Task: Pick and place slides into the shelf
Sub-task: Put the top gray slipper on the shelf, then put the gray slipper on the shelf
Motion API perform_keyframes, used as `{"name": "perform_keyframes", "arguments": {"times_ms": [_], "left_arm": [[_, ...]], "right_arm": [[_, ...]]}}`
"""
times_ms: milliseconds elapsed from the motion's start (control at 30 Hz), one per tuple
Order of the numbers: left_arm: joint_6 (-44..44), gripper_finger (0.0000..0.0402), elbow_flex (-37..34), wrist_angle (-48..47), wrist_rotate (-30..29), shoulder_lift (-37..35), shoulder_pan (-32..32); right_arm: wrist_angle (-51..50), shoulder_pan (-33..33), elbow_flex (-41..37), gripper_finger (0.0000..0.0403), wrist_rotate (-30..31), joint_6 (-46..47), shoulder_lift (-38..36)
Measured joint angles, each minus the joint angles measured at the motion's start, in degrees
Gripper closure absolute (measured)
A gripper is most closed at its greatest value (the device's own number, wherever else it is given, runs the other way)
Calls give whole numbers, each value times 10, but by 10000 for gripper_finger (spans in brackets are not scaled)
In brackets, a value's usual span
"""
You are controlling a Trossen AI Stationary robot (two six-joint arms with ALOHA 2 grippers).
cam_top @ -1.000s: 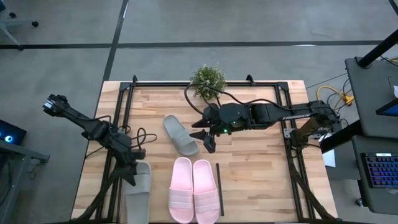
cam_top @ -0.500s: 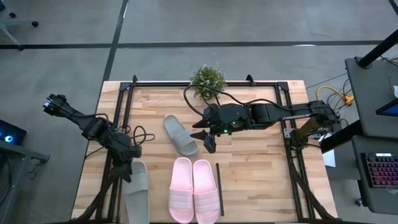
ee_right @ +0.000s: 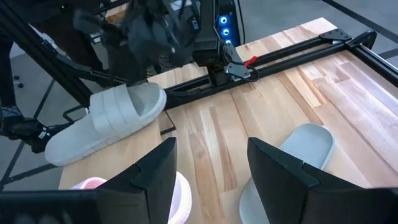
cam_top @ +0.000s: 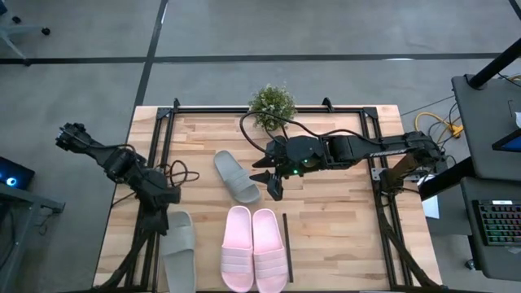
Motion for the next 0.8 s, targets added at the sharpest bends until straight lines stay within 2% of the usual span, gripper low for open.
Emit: {"name": "perform_keyframes", "arguments": {"times_ms": [233,400,533,667,800], "left_arm": [[18,276,68,-3,-84,-13,0],[38,276,99,-42,-154,-13,0],[92,276,120,-43,-276,-6,0],[186,276,142,-42,-443,8,0],[248,276,149,-40,-532,26,1]], "right_arm": [[1,0,0,216,0,0,0],[2,0,0,216,0,0,0],[3,0,0,216,0,0,0],[3,0,0,216,0,0,0],[3,0,0,216,3,0,0]]}}
